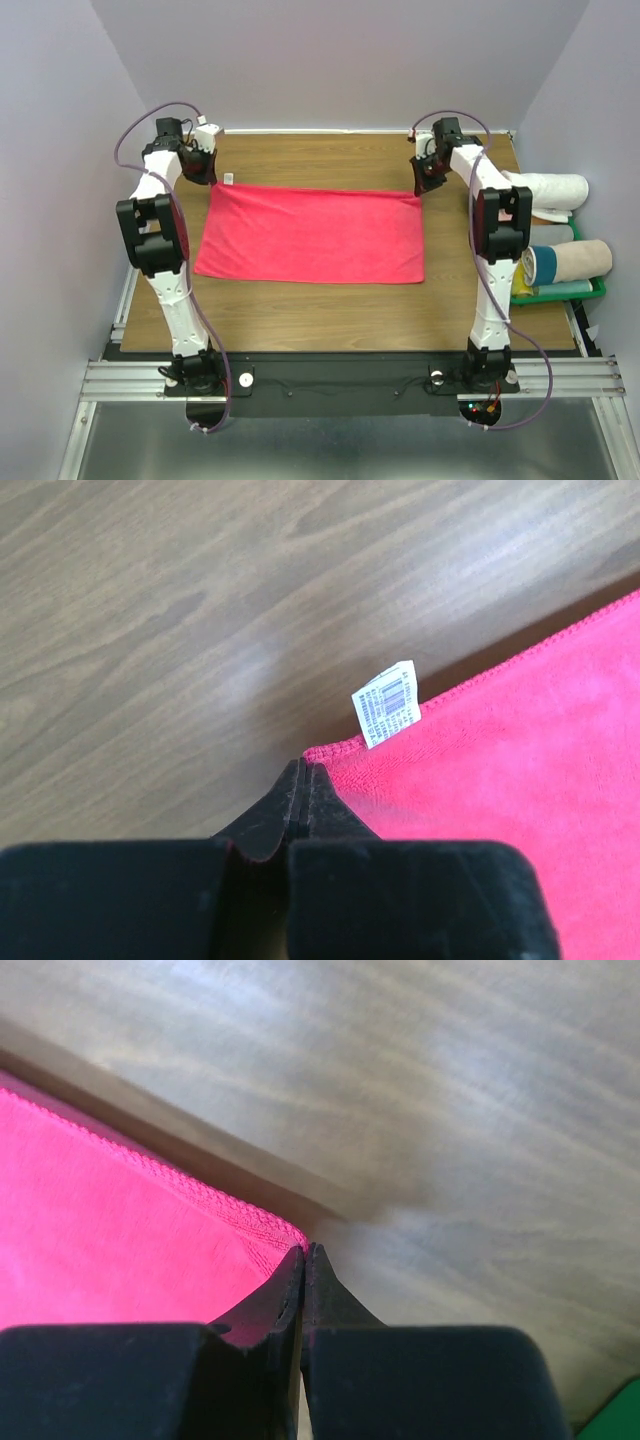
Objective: Roll the towels
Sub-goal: Fold the towel
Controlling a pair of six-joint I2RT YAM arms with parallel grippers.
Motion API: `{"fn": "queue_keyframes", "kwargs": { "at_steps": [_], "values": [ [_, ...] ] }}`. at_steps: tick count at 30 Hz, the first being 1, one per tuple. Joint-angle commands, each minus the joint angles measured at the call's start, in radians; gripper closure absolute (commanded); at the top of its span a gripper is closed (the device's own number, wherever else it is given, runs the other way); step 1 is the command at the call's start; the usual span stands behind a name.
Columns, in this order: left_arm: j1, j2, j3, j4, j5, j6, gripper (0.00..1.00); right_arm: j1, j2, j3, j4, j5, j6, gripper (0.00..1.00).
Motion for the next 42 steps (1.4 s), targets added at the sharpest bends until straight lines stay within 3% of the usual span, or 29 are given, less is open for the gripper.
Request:
{"fn": "queue_keyframes", "kwargs": {
  "at_steps": [1, 16, 29, 33, 42],
  "values": [
    [0.027, -0.15, -0.085, 0.005, 0.048, 0.052, 1.0, -0.003, -0.153, -0.065, 0.008, -0.05, -0.04, 0.99],
    [0.115, -0.401, -0.407, -0.128, 0.15, 0.379, 1.0, -0.003, -0.45, -0.463, -0.009, -0.148, -0.148, 0.99],
    [0.193, -0.542, -0.673, -0.274, 0.154, 0.86, 1.0, -0.002, -0.613, -0.722, -0.098, -0.216, -0.277, 0.99],
    [0.193, -0.571, -0.756, -0.26, 0.124, 0.94, 1.0, -0.002, -0.636, -0.825, -0.095, -0.153, -0.359, 0.99],
    [0.195, -0.584, -0.832, -0.207, 0.096, 0.94, 1.0, 0.01, -0.612, -0.89, -0.061, -0.157, -0.367, 0.99]
  ]
}}
